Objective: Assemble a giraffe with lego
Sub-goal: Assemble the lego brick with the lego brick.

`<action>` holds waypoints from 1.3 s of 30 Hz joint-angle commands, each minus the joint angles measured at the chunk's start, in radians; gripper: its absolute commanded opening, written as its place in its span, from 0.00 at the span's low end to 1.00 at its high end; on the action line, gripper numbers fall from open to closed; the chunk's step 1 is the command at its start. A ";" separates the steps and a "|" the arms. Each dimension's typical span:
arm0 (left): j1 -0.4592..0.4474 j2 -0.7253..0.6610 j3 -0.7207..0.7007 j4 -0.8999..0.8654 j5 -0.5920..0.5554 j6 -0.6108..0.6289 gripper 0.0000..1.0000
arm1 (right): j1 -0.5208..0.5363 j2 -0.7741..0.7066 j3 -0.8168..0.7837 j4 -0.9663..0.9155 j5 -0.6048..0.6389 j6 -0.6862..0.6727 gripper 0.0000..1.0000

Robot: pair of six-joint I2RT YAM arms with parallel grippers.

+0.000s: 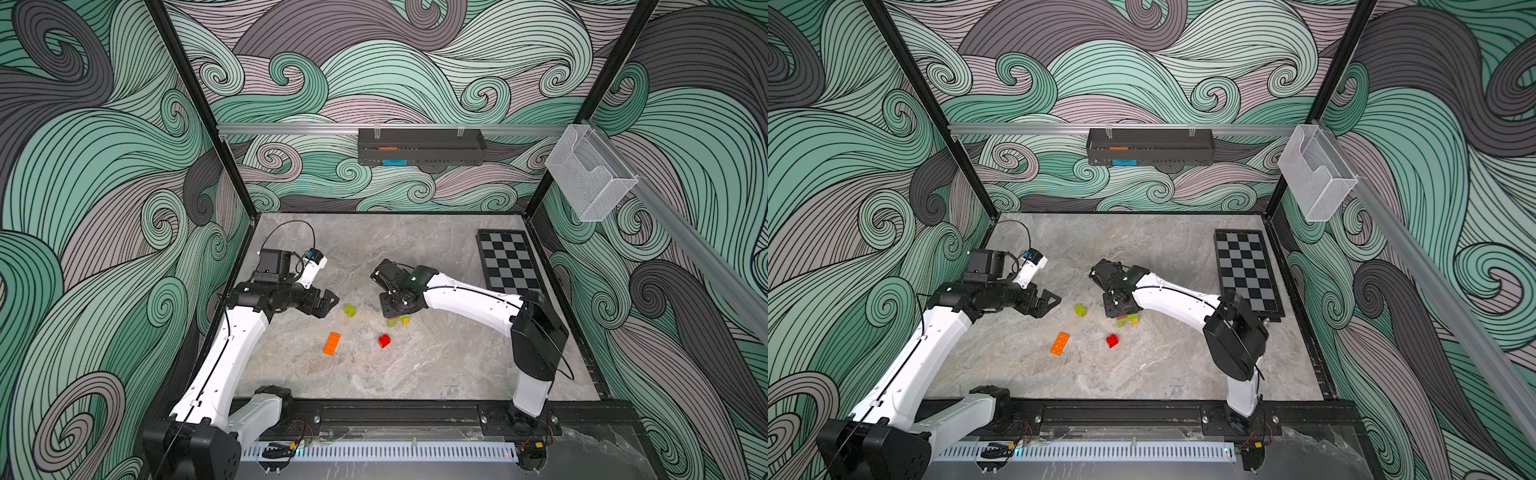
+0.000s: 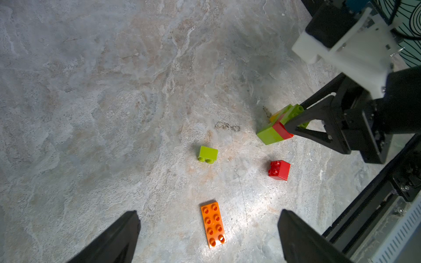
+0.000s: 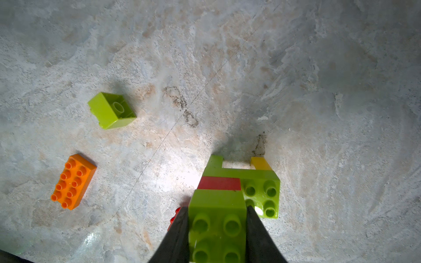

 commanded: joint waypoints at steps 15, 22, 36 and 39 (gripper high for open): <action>0.005 -0.007 -0.002 0.013 0.020 0.006 0.99 | -0.017 0.014 0.108 -0.193 -0.033 -0.058 0.21; 0.007 -0.008 -0.003 0.013 0.021 0.006 0.99 | -0.027 -0.016 0.145 -0.190 -0.025 -0.135 0.23; 0.006 -0.010 -0.002 0.012 0.023 0.006 0.99 | -0.025 -0.026 0.034 -0.103 -0.059 -0.122 0.25; 0.005 -0.010 -0.004 0.014 0.023 0.006 0.99 | -0.025 -0.012 0.031 -0.101 -0.060 -0.125 0.24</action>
